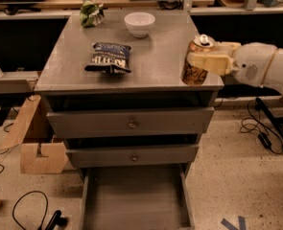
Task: Pick orange can from bottom drawer and place on counter
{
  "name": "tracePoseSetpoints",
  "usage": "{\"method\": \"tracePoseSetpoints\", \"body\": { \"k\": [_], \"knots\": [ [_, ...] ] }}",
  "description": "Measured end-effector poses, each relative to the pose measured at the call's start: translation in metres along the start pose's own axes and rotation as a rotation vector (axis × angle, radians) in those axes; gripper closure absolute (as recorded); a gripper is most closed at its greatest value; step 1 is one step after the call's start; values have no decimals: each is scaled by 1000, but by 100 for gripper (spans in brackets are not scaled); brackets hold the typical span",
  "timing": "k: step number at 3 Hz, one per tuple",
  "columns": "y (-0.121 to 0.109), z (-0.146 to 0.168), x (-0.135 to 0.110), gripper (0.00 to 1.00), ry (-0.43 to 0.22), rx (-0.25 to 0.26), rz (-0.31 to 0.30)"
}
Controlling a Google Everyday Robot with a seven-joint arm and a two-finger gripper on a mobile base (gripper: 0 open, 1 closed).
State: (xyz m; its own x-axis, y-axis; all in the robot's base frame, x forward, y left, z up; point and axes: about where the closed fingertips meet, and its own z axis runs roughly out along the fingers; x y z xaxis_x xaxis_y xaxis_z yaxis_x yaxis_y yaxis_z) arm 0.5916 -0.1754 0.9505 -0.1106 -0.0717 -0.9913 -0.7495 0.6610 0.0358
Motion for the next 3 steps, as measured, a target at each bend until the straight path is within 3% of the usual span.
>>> {"method": "tracePoseSetpoints", "body": {
  "k": [1,3],
  "knots": [
    [-27,21,-20,100,19,74,-41],
    [-64,76,-26,100,39,107,-97]
  ]
}}
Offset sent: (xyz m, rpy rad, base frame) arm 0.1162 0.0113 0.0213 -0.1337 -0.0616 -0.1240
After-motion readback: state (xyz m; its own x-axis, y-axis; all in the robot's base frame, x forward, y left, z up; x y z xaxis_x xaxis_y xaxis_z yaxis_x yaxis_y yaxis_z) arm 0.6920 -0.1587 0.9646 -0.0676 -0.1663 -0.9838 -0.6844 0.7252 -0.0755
